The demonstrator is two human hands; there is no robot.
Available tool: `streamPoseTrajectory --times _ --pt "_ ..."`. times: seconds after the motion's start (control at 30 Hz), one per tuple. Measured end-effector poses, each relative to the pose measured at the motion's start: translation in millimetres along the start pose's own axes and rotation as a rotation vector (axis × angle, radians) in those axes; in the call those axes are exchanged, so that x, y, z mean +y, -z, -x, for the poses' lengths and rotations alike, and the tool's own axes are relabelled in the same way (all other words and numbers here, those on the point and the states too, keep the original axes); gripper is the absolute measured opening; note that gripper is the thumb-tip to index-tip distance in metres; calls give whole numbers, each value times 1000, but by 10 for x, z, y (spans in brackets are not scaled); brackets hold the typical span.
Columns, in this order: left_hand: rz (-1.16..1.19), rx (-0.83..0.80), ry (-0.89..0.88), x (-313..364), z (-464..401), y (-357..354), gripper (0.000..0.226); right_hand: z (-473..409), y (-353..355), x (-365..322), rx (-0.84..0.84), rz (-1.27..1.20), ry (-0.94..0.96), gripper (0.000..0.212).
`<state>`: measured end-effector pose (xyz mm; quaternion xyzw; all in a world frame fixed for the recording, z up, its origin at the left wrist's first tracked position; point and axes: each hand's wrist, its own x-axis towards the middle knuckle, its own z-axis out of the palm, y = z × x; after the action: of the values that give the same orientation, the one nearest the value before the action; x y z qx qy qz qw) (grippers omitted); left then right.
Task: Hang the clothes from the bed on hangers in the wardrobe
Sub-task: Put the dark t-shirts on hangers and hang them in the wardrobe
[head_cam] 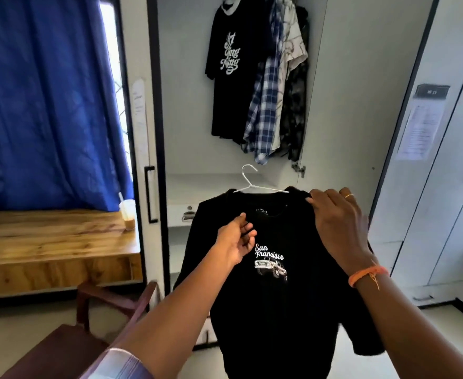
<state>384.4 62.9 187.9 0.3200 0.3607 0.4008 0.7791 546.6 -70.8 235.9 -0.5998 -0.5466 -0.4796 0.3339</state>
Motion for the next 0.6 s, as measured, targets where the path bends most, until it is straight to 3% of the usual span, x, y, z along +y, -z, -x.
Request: streamPoseTrajectory --times 0.33,0.6 --pt "113 35 -109 1286 -2173 -840 27 -1508 -1939 450 72 -136 52 15" --pt "139 100 -426 2635 -3540 -1337 18 -2858 -3441 781 172 -170 137 16"
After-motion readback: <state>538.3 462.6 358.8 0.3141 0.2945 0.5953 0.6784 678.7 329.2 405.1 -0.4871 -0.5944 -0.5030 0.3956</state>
